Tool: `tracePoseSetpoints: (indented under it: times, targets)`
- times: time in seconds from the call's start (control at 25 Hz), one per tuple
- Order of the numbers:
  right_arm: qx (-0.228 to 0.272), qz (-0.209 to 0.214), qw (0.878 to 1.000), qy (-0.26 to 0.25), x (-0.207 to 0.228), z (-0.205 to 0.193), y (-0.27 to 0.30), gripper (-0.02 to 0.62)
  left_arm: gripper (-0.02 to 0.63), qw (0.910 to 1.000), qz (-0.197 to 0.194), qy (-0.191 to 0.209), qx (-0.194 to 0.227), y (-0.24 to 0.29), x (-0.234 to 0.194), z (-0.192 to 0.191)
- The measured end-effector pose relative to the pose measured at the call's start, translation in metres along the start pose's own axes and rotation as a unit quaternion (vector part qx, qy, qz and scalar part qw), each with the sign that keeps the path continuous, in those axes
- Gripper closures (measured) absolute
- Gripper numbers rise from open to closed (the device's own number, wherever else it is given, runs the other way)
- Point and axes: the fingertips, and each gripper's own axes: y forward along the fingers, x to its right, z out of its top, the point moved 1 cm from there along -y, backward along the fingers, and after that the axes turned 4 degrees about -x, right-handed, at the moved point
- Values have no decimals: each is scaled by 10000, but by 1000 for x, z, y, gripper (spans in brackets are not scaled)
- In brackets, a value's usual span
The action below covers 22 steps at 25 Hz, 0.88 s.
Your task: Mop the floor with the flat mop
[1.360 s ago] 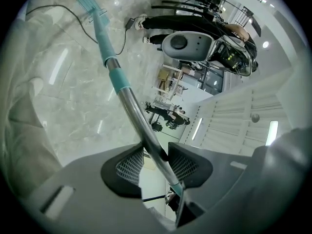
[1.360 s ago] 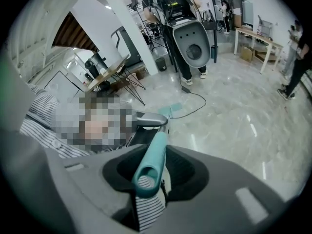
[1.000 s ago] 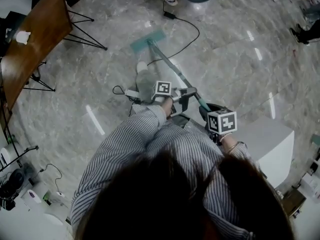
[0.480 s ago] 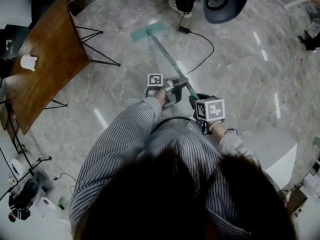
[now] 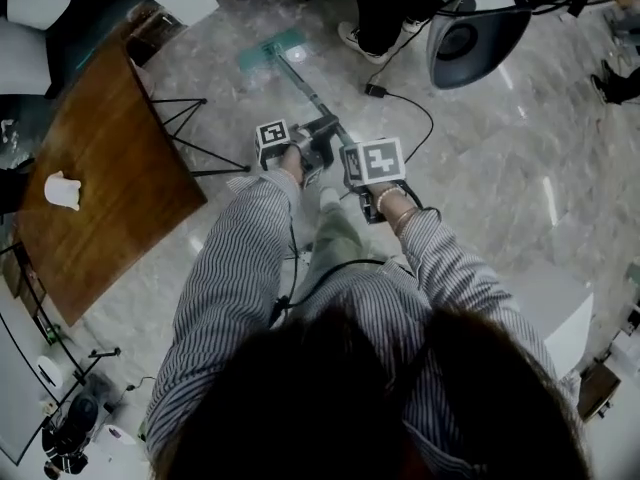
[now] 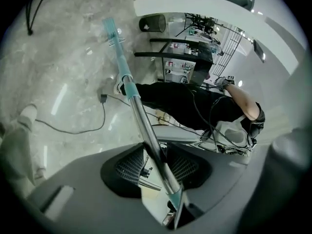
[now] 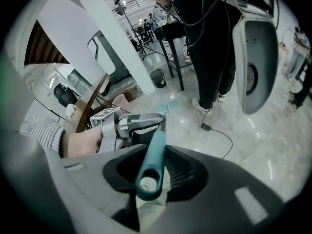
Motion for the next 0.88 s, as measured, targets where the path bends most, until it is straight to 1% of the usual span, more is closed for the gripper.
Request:
tracePoseSetpoints:
  times: [0.08, 0.2, 0.28, 0.44, 0.52, 0.64, 0.88]
  targets:
    - [42, -92, 9999, -59, -3, 32, 13, 483, 465, 9995, 140, 258, -65, 5, 13, 32]
    - [192, -171, 9994, -214, -9, 78, 25, 483, 462, 9986, 168, 493, -12, 10, 36, 73]
    - [61, -299, 9994, -174, -10, 95, 33, 483, 462, 9985, 113, 520, 111, 10, 47, 96]
    - [5, -310, 9987, -394, -20, 132, 47, 483, 463, 9984, 42, 386, 406, 6, 56, 131]
    - [-23, -268, 9989, -387, -24, 142, 53, 483, 463, 9979, -35, 357, 546, 4, 62, 143]
    - [-15, -237, 9993, -297, -30, 151, 59, 483, 463, 9975, -116, 363, 602, 0, 65, 155]
    - [-76, -358, 9987, -365, -28, 139, 60, 483, 463, 9977, -115, 341, 567, 1, 62, 150]
